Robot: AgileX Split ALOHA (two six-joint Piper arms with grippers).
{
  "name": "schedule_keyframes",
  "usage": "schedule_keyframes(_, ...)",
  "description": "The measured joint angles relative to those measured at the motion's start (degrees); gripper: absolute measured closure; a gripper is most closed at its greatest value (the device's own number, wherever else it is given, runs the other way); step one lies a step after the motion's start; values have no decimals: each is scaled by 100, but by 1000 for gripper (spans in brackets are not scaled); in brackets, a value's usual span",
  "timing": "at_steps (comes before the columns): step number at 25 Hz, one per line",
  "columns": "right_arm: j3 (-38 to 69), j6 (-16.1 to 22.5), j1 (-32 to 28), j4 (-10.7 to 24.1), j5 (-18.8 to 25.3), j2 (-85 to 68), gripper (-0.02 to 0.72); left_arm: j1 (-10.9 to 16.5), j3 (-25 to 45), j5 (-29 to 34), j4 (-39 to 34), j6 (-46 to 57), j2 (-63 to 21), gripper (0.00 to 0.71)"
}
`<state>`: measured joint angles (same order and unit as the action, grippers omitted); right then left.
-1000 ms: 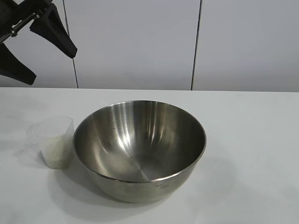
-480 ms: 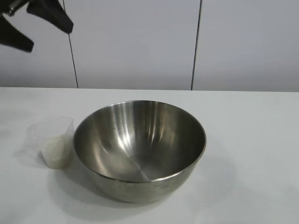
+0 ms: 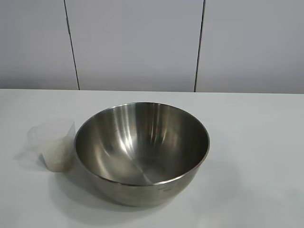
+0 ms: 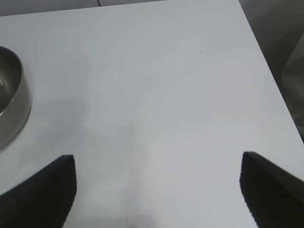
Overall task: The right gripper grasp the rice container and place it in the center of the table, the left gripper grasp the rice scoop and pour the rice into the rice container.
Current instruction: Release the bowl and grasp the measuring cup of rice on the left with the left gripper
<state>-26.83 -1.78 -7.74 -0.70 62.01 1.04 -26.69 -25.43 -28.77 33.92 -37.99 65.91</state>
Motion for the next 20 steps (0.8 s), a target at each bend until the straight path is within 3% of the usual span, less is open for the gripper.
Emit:
schedule_keyframes(5,0,0,0,0,0,0,64,0,914,-1405,-1116,1886,0,16)
schedule_keyframes(8,0,0,0,0,0,0,64,0,1396,-2248,-1249,2265,89,16)
schedule_keyframes(12,0,0,0,-4,-11,0,64,0,1901,-3265,-1291,2511,869,15)
schedule_keyframes(20,0,0,0,-4,-11,0,64,0,1931,-3604,-1442,2946,2932,14)
